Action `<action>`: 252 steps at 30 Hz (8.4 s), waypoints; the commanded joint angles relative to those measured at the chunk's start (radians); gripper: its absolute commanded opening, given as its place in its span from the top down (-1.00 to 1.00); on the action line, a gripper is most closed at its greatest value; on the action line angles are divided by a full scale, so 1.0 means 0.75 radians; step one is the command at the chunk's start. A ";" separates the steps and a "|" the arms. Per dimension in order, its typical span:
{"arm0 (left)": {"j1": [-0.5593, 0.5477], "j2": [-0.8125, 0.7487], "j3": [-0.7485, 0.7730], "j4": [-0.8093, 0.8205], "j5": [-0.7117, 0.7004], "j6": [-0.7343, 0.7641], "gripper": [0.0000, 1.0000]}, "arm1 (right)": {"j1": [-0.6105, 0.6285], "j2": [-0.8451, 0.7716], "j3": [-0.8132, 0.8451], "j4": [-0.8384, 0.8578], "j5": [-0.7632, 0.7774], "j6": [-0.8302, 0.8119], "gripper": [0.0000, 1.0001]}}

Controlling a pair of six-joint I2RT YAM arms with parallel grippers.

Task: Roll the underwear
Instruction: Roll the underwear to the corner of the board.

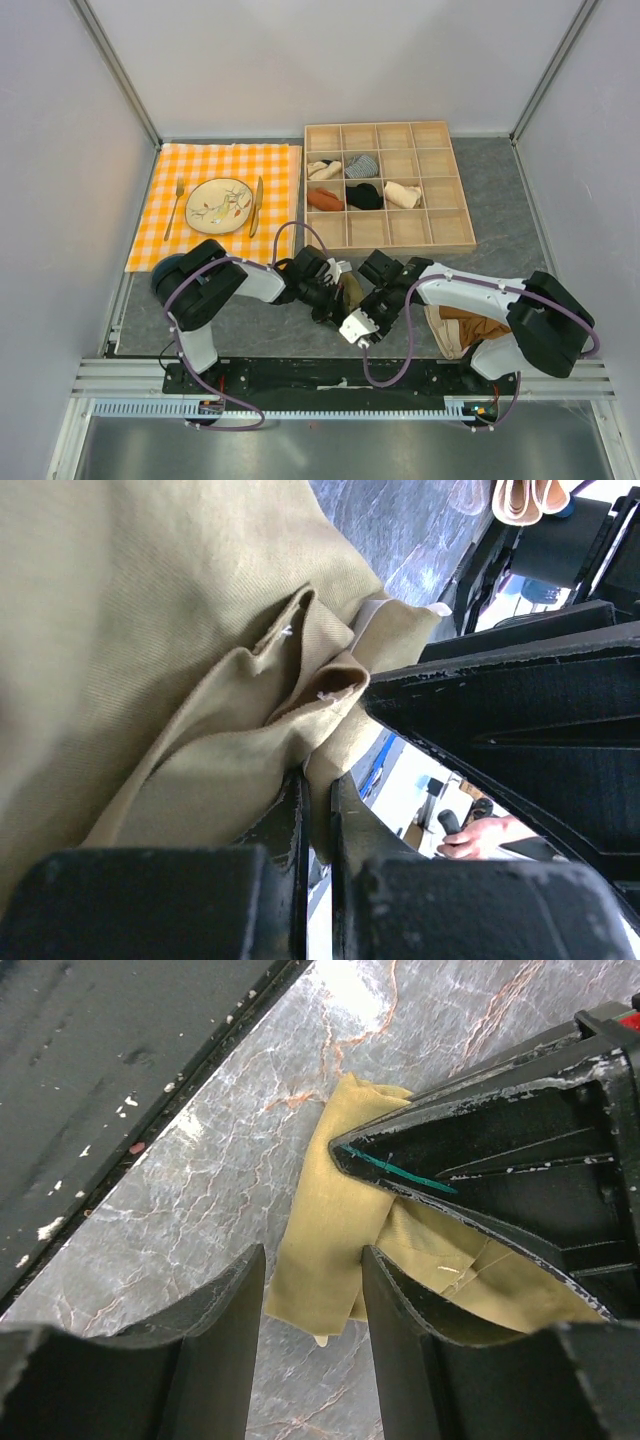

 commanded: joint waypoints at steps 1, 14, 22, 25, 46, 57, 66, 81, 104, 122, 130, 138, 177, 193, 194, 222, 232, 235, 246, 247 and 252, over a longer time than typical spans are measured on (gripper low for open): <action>0.025 0.094 -0.038 -0.138 -0.216 -0.006 0.97 | 0.016 0.026 -0.026 0.106 0.051 0.048 -0.02; 0.043 -0.067 -0.056 -0.166 -0.345 -0.072 0.42 | 0.055 0.103 -0.086 0.161 0.160 0.048 0.39; 0.047 -0.472 -0.146 -0.260 -0.566 0.010 -0.03 | 0.051 0.159 0.021 -0.092 0.055 0.054 0.56; 0.045 -0.707 -0.252 -0.257 -0.668 0.085 -0.03 | 0.022 0.197 0.115 -0.225 -0.049 0.083 0.57; -0.333 -1.502 -0.474 -0.162 -0.956 0.871 -0.04 | -0.242 0.907 0.722 -0.776 -0.319 0.179 0.59; -0.630 -0.935 -0.239 -0.068 -1.110 1.108 -0.16 | -0.246 0.924 0.727 -0.772 -0.313 0.207 0.55; -0.638 -0.682 -0.222 0.104 -1.180 1.172 -0.19 | -0.248 0.940 0.741 -0.774 -0.305 0.220 0.53; -0.638 -0.409 -0.120 0.089 -1.243 1.182 -0.20 | -0.246 0.932 0.725 -0.774 -0.297 0.218 0.53; -0.593 -0.383 -0.122 -0.201 -1.033 0.687 0.97 | -0.481 0.690 0.708 -0.735 -0.358 0.299 -0.02; -0.223 -0.213 -0.105 -0.181 -0.495 0.438 0.97 | -0.696 0.271 0.461 -0.737 -0.438 -0.103 0.01; -0.110 -0.060 -0.075 -0.168 -0.298 0.334 0.92 | -0.285 -0.097 0.122 -0.156 -0.233 0.025 -0.23; -0.047 0.018 -0.015 -0.173 -0.268 0.213 0.69 | -0.072 -0.028 0.038 -0.009 -0.027 0.056 -0.18; -0.235 -1.471 -0.457 -0.215 -1.227 0.556 -0.20 | -0.154 0.549 0.469 -0.467 -0.221 0.181 0.49; -0.235 -1.731 -0.598 -0.181 -1.211 0.489 -0.69 | -0.182 0.696 0.600 -0.569 -0.227 0.244 0.49; -0.237 -1.712 -0.572 -0.185 -1.168 0.517 -0.68 | -0.180 0.701 0.608 -0.571 -0.223 0.250 0.50; -0.667 -0.984 -0.322 -0.099 -1.290 0.976 -0.65 | -0.186 0.823 0.733 -0.645 -0.250 0.365 0.49; -0.703 -0.933 -0.298 -0.117 -1.327 0.941 -0.66 | -0.184 0.807 0.729 -0.637 -0.254 0.393 0.49; -0.724 -0.921 -0.285 -0.134 -1.358 0.949 -0.66 | -0.184 0.807 0.716 -0.628 -0.264 0.412 0.49; -0.757 -0.912 -0.257 -0.173 -1.397 0.982 -0.66 | -0.184 0.819 0.700 -0.608 -0.252 0.443 0.48; -0.757 -0.906 -0.255 -0.175 -1.395 0.986 -0.65 | -0.184 0.819 0.700 -0.606 -0.250 0.443 0.49; -0.757 -0.868 -0.234 -0.173 -1.392 0.994 -0.65 | -0.184 0.813 0.692 -0.585 -0.254 0.465 0.49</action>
